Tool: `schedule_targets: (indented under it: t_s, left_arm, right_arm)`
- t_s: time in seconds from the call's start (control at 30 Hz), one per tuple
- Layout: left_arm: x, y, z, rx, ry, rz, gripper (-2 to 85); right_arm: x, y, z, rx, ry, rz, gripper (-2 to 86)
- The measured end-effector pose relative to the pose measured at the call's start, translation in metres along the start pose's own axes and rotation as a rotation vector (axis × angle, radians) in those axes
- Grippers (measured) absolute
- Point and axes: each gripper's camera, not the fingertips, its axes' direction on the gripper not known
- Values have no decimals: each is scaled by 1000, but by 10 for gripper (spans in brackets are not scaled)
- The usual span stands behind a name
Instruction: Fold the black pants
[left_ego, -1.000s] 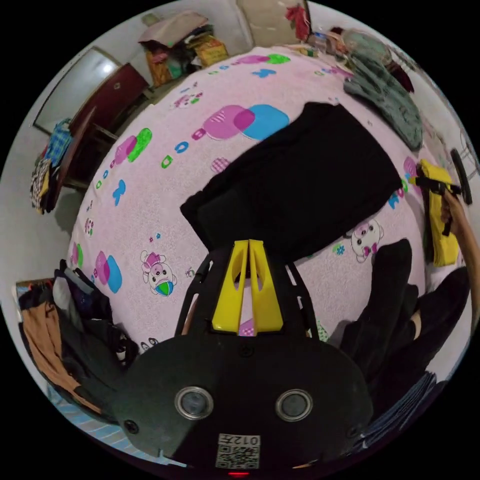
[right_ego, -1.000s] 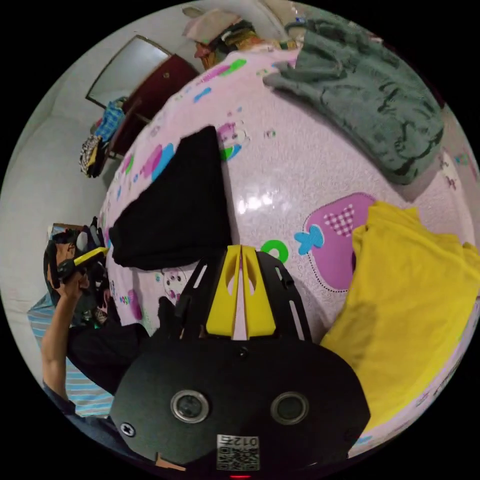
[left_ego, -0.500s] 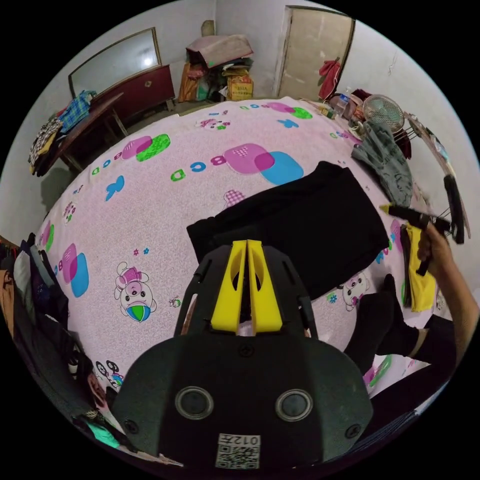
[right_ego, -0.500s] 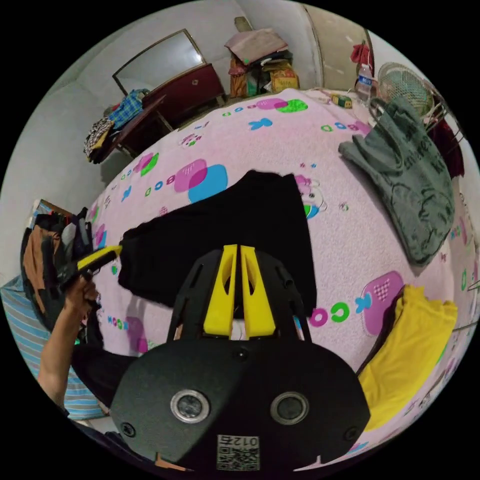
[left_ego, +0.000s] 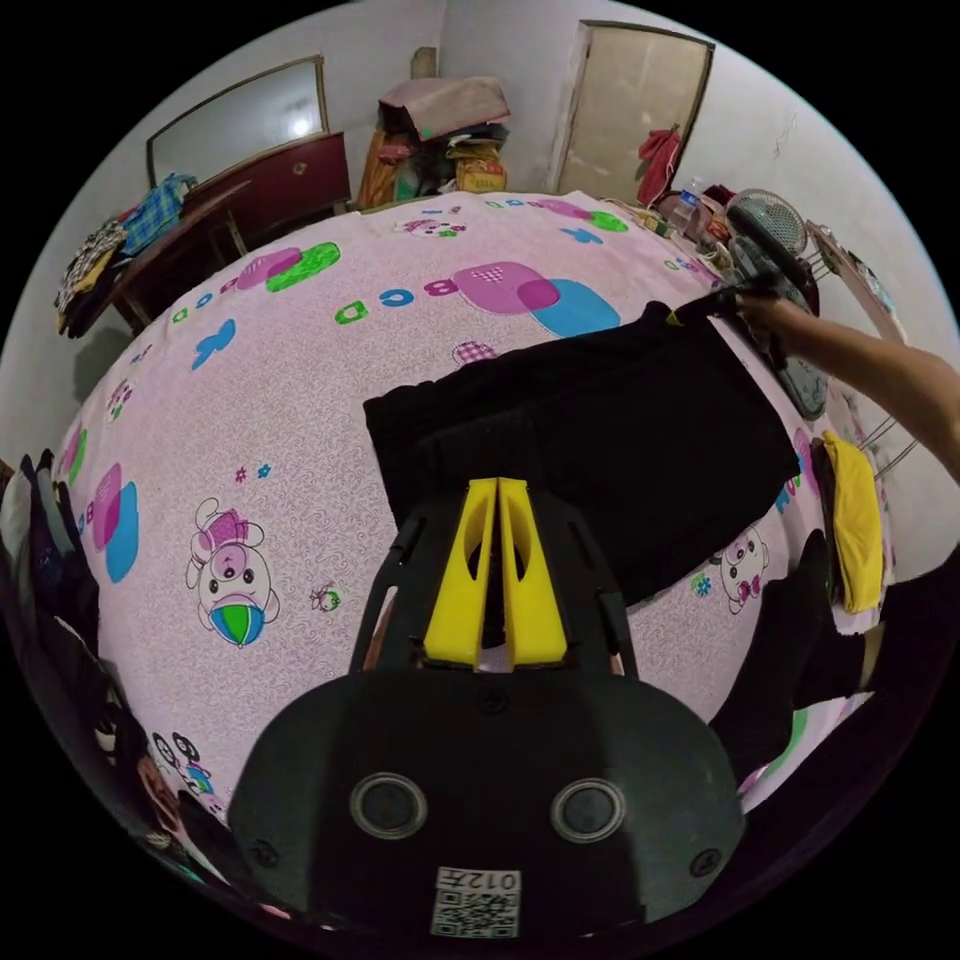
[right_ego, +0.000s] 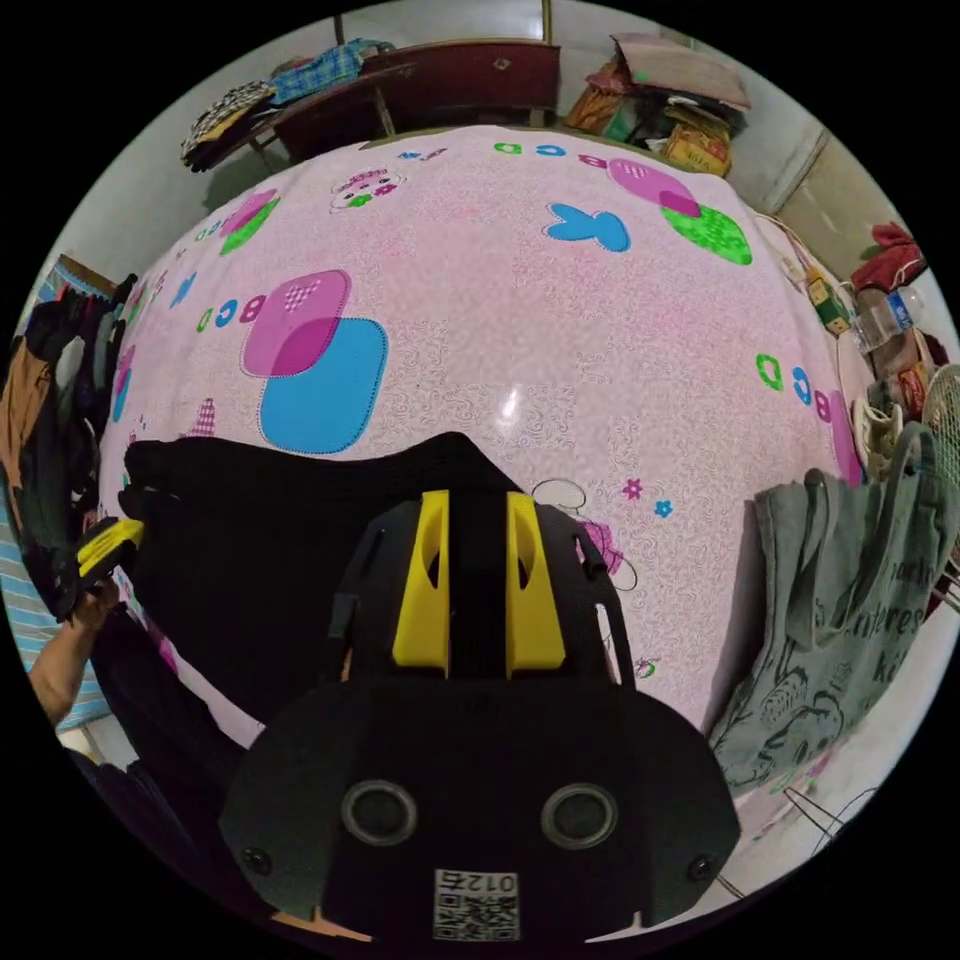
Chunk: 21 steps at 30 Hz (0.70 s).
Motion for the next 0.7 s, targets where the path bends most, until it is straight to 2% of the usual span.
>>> schedule_targets:
  t_s: [0.07, 0.2, 0.27, 0.3, 0.33, 0.4, 0.5, 0.6, 0.7]
  left_arm:
    - [1, -7, 4, -22, -30, 51, -1]
    - [2, -27, 16, -66, -79, 105, -1]
    - [3, -32, 19, -72, -102, 145, -2]
    - [4, -31, 20, -70, -108, 158, -2]
    - [3, -28, 20, -57, -105, 152, -2]
    - [-7, -18, 18, -21, -40, 58, -2]
    - [-17, -10, 17, -5, 28, -9, -1]
    - [-12, -5, 17, -9, -20, 61, -1]
    - [-5, -10, 19, -60, -75, 128, -1]
  right_arm:
    - [6, -9, -4, 10, -39, 37, 15]
    - [27, -33, -6, 52, 153, 165, -6]
    - [48, -37, -7, 70, 66, 248, -6]
    - [58, -36, -10, 113, -58, 274, -6]
    - [62, -34, -13, 152, -173, 271, -3]
    - [53, -30, -21, 220, -247, 177, 4]
    - [31, -31, -17, 145, -266, 32, 64]
    - [9, -36, -9, 93, -208, -42, 82]
    - [-6, -44, -2, 51, -123, -28, 54]
